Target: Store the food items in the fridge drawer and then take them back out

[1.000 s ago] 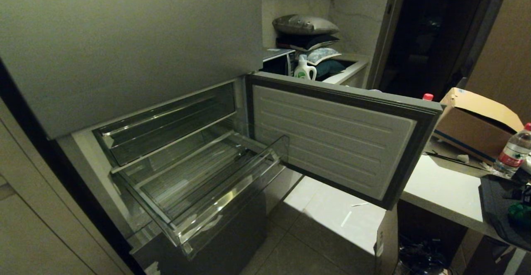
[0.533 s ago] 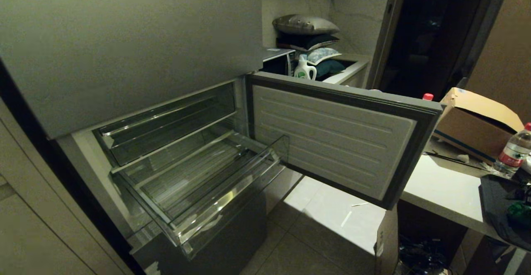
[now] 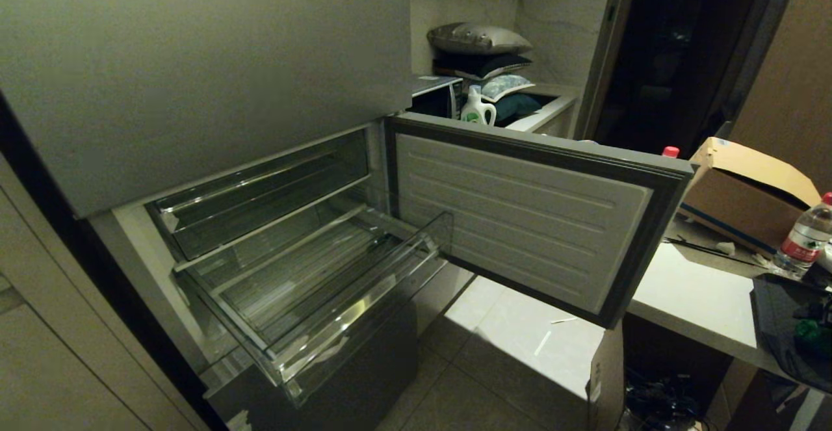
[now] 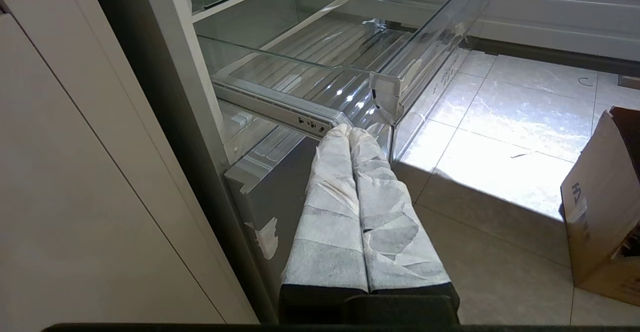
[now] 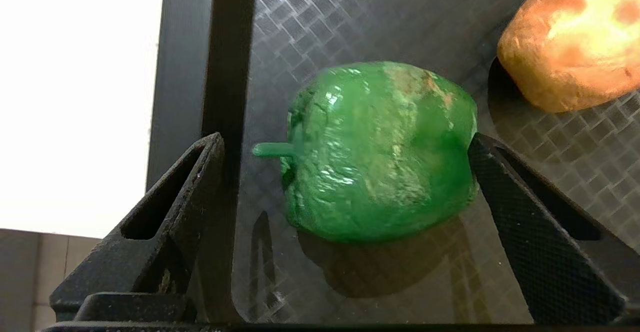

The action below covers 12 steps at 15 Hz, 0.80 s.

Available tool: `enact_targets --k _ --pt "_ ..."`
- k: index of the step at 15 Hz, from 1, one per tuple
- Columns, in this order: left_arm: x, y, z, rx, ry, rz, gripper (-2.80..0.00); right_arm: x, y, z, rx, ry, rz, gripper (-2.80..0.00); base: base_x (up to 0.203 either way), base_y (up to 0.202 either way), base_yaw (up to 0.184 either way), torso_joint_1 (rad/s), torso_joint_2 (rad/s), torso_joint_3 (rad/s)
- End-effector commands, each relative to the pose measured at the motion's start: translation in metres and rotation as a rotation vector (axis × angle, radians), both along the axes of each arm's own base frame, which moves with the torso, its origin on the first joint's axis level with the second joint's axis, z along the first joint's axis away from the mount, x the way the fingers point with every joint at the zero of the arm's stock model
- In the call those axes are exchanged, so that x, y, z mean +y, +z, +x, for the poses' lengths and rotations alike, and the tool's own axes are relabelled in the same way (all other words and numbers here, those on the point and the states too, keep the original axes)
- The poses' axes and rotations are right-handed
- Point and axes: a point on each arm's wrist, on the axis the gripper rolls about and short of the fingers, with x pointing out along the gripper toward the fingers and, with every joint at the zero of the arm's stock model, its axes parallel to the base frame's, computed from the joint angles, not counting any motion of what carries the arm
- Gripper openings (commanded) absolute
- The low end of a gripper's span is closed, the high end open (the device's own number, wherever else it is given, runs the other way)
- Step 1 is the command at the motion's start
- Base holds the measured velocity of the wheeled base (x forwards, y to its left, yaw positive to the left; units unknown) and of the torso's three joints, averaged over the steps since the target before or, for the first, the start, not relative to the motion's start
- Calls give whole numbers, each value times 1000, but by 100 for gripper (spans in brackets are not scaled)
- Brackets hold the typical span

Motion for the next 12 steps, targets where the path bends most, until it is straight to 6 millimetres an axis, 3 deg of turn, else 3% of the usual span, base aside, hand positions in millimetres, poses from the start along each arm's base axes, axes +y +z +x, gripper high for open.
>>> enact_targets --k 1,12 --pt "0 0 0 1 0 0 -280 -3 -3 -2 3 -7 3 0 0 0 0 0 0 0" --pt "0 0 0 0 0 0 -280 -11 -18 -3 21 -16 22 0 0 0 0 0 0 0"
